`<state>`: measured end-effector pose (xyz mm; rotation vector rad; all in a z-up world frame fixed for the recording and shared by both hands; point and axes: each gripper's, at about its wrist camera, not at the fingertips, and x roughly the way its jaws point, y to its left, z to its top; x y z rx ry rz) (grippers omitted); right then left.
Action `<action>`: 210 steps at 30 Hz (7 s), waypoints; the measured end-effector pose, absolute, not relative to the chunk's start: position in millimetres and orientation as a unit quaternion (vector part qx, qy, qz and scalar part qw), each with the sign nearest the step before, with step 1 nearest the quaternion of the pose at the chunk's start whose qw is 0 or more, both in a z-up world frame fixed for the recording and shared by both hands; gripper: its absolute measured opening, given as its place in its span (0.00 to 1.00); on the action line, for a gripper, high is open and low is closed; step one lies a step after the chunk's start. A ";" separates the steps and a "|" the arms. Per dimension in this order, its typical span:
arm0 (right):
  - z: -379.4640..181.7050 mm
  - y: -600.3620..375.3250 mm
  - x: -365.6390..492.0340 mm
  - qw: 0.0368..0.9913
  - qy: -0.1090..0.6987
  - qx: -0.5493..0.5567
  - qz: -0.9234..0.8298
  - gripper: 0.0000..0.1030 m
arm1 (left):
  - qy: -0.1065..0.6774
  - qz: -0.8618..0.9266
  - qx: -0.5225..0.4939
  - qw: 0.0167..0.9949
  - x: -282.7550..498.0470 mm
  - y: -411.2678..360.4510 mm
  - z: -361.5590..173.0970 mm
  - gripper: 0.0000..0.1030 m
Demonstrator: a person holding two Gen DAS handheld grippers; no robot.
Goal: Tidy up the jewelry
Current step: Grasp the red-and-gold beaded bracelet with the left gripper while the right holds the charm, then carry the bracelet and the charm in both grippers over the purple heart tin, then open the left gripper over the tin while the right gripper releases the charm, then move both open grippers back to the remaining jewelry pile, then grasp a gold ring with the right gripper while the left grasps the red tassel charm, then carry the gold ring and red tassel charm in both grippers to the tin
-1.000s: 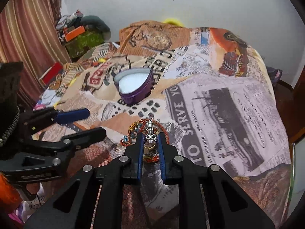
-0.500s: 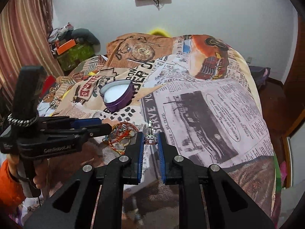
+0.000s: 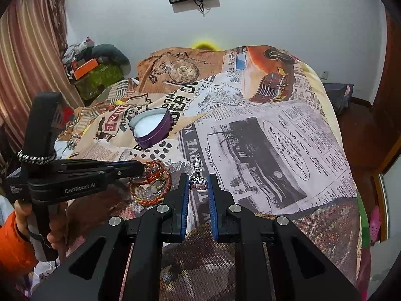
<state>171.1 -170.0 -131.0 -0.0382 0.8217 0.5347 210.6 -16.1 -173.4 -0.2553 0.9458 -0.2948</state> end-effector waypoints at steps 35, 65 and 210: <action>-84.5 -76.7 186.4 0.893 0.339 -0.040 0.294 0.13 | 0.342 -0.048 -0.102 0.933 209.9 84.2 -115.5 0.05; -154.7 -3.5 303.3 0.815 0.479 -0.102 0.310 0.13 | 0.421 -0.068 -0.109 0.898 320.4 109.3 -196.7 0.05; -120.2 -133.5 154.2 0.879 0.399 -0.094 0.246 0.17 | 0.364 -0.172 -0.035 0.915 152.1 2.1 -107.9 0.00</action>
